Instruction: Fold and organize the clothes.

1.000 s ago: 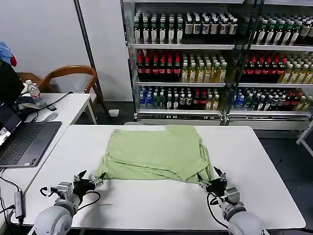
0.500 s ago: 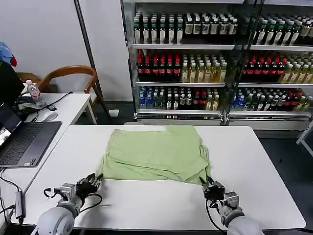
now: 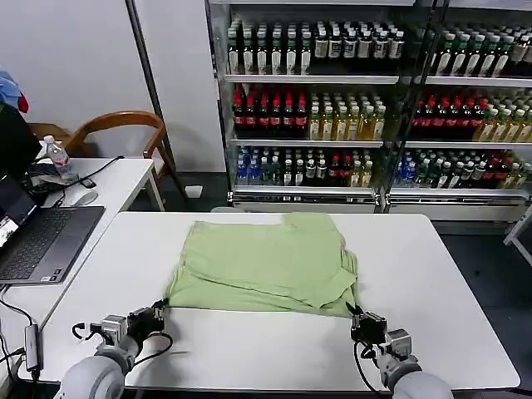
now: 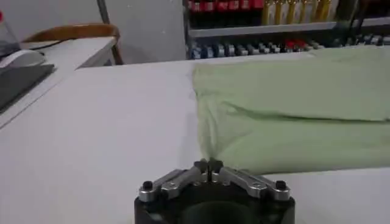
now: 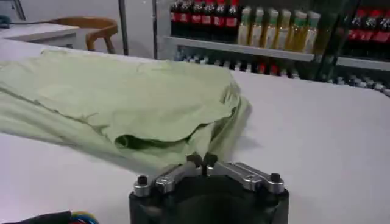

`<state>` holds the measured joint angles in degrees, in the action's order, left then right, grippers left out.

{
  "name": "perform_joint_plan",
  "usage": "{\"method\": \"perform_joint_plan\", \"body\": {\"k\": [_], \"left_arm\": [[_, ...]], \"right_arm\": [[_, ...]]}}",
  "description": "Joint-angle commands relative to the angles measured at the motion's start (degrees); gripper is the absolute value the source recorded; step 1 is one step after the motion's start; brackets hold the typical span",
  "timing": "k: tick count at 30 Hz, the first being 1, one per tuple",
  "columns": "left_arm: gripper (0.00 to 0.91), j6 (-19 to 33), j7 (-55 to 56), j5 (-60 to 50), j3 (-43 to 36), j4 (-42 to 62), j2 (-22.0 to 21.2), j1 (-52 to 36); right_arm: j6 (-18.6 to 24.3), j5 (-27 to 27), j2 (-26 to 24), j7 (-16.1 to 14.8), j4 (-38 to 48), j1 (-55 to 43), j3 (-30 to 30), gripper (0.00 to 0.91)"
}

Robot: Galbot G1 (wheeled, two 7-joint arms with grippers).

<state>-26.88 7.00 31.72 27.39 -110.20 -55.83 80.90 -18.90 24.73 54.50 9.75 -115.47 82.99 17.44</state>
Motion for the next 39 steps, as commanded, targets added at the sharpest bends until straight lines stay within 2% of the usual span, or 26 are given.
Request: {"method": "perform_joint_plan", "body": {"k": [1,10,26,27,28,29,32,35,39], "left_arm": [[0.060,0.4,0.0,-1.1,2.7,-9.0,0.0,10.6],[0.060,2.3,-2.5,-3.5,7.0,-13.2,0.5,21.8],[0.060,4.5,-2.8,-4.3,11.1,-14.7,0.9,29.4],[0.121,4.6,-2.6,-4.3,11.3,-14.7,0.9,29.6],[0.796,4.9,-2.4,-4.3,11.4,-14.7,0.8,29.7],[0.907,5.0,-2.3,-4.2,11.5,-14.6,0.8,29.7],[0.907,4.9,-1.0,-4.1,11.5,-14.9,0.8,29.7],[0.907,4.7,-1.2,-4.4,11.8,-16.7,0.7,30.6],[0.907,4.7,0.7,-5.3,12.8,-20.3,0.6,31.4]], "right_arm": [[2.0,-6.9,-1.6,-0.5,-6.8,12.2,2.7,0.000],[3.0,-7.2,-2.0,-1.0,-9.2,19.6,5.2,0.000],[3.7,-6.6,-2.1,-0.6,-10.8,24.8,8.7,0.000],[3.6,-7.0,-1.8,-0.1,-11.0,25.1,8.4,0.000],[3.7,-7.1,-1.7,0.1,-11.0,25.5,8.3,0.907],[3.8,-7.4,-1.5,0.1,-11.1,25.8,8.1,0.907],[4.0,-7.3,-1.3,-0.2,-11.9,26.4,9.1,0.907],[4.0,-6.2,-1.7,-0.5,-13.8,26.8,12.9,0.907],[3.4,-2.5,-2.9,-1.4,-16.8,25.4,16.8,0.907]]}}
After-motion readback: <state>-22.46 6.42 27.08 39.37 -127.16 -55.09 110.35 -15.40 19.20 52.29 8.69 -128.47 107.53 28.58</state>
